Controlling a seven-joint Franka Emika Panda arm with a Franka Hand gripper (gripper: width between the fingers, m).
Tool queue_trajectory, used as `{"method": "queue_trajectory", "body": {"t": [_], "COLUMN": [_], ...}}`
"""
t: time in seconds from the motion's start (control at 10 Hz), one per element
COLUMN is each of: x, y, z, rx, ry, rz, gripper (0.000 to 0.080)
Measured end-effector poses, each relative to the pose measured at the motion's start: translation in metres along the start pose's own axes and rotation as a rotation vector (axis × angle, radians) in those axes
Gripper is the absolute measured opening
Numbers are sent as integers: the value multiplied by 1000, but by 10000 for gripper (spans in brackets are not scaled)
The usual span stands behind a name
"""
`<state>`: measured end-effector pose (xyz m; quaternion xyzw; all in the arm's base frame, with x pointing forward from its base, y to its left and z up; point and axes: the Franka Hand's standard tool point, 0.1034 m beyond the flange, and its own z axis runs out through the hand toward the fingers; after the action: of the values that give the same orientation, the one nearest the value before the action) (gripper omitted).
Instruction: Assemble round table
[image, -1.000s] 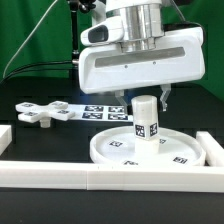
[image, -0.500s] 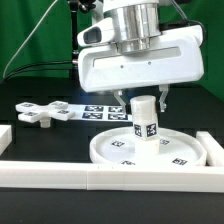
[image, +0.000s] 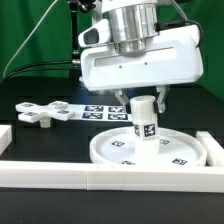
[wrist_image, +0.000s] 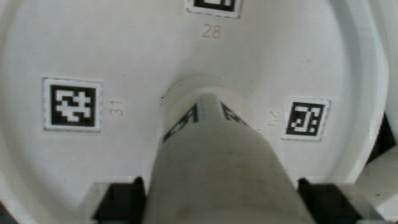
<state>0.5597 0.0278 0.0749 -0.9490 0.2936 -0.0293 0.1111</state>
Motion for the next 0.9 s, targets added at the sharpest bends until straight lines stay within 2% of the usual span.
{"method": "queue_trajectory", "body": {"t": [0.5, 0.6, 0.7, 0.8, 0.9], "x": [-1, -1, -3, -4, -6], "y": [0, 0, -4, -11, -16], "z": [0, 0, -1, -3, -3], "rx": [6, 7, -1, -5, -8], "ry": [-5, -5, -23, -29, -28], "rz": [124, 78, 54, 13, -75], "gripper": [407, 464, 464, 604, 639]}}
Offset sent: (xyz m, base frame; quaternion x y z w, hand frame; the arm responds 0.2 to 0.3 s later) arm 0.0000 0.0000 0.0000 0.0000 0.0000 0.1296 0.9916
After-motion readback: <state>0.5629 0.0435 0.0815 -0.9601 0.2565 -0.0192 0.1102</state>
